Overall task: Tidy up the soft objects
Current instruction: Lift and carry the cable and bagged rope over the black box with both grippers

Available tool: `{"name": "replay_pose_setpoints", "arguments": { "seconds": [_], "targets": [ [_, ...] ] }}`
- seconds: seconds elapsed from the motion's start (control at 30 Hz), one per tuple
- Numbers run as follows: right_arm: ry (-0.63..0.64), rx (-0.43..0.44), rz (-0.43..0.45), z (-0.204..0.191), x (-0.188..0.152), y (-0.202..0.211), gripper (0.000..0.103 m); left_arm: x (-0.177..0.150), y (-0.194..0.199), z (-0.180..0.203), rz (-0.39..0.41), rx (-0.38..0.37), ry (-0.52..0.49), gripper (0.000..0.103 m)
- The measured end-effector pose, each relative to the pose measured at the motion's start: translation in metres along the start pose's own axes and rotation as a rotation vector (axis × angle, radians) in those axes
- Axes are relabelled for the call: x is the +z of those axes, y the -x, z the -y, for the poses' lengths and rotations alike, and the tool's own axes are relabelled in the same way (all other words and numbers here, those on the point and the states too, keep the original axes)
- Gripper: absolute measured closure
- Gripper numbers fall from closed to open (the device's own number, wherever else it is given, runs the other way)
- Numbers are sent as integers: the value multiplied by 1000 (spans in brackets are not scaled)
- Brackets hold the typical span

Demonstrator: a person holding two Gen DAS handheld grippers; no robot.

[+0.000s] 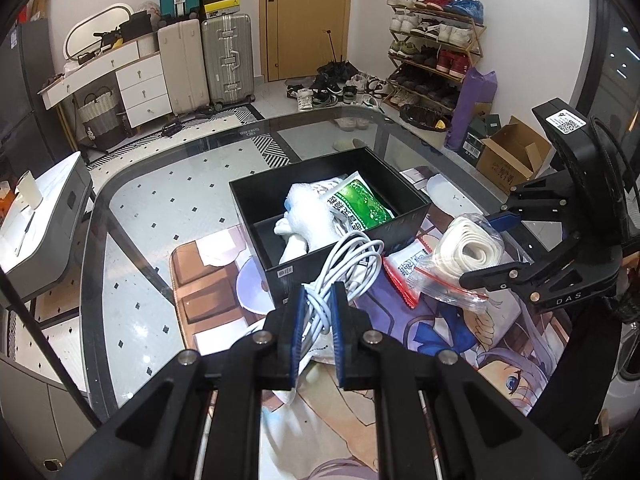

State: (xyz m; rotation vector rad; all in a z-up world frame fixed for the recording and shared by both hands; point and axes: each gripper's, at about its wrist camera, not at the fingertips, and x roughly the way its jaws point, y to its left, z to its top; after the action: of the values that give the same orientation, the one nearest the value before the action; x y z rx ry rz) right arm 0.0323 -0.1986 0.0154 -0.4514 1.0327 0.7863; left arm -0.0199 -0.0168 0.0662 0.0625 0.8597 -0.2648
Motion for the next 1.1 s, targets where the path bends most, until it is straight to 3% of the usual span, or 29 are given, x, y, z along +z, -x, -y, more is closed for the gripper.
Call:
{"name": "replay_pose_setpoints", "arguments": {
  "seconds": [0.57,1.1],
  "targets": [
    [-2,-25,43,18,33,17,51,29,11,0,48,16,-13,93],
    [-8,-38,71,34,67,14,51,56,-5,-14,46,41,0,93]
  ]
}}
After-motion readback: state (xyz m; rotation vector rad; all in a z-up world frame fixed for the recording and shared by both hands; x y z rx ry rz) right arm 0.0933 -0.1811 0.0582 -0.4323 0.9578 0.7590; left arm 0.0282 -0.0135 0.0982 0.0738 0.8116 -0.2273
